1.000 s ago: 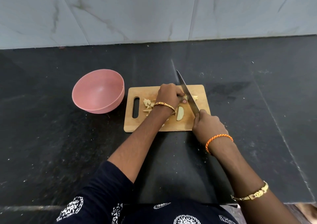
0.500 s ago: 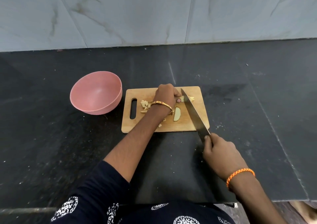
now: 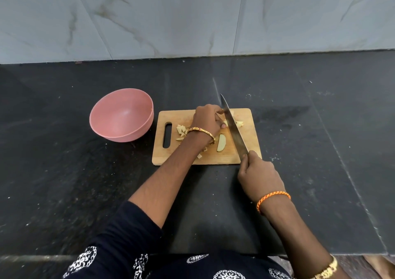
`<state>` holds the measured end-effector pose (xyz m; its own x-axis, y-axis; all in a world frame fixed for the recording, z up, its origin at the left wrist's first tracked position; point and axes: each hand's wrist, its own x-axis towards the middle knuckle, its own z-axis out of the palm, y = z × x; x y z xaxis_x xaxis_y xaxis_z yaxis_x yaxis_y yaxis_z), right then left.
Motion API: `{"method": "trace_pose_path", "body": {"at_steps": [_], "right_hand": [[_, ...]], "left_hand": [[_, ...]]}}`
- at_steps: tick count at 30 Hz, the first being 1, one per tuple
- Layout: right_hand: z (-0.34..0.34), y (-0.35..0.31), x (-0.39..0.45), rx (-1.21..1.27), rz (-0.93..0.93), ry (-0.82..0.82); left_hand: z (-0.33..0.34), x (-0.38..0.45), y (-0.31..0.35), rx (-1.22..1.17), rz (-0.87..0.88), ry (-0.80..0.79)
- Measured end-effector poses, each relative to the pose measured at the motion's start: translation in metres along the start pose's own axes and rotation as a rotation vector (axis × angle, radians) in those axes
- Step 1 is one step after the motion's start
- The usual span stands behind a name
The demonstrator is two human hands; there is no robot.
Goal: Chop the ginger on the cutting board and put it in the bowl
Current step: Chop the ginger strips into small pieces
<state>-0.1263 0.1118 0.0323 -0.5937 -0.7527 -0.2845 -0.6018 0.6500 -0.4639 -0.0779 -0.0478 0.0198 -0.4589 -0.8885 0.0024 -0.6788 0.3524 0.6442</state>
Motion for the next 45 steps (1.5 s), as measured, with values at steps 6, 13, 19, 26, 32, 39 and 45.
{"method": "trace_pose_path", "body": {"at_steps": [6, 13, 19, 26, 32, 39, 45], "right_hand": [[-0.006, -0.013, 0.013, -0.050, 0.014, -0.097], [-0.013, 0.000, 0.006, -0.092, 0.040, -0.162], [-0.019, 0.021, -0.014, 0.020, 0.031, -0.089], [-0.012, 0.012, -0.002, 0.054, -0.031, 0.017], [-0.008, 0.008, 0.009, 0.015, -0.062, 0.007], [-0.006, 0.001, 0.016, -0.022, -0.049, -0.028], [-0.006, -0.010, 0.024, -0.049, -0.054, -0.054]], "left_hand": [[0.001, -0.002, -0.001, -0.069, 0.005, 0.015], [0.003, -0.001, 0.000, -0.100, -0.031, 0.035], [0.001, -0.004, 0.000, -0.031, 0.009, 0.029], [-0.005, 0.000, -0.001, -0.046, 0.008, 0.009], [-0.006, 0.002, -0.001, -0.037, 0.024, 0.006], [-0.001, 0.007, -0.005, -0.021, 0.054, 0.028], [-0.001, 0.006, -0.006, -0.008, 0.048, 0.037]]}}
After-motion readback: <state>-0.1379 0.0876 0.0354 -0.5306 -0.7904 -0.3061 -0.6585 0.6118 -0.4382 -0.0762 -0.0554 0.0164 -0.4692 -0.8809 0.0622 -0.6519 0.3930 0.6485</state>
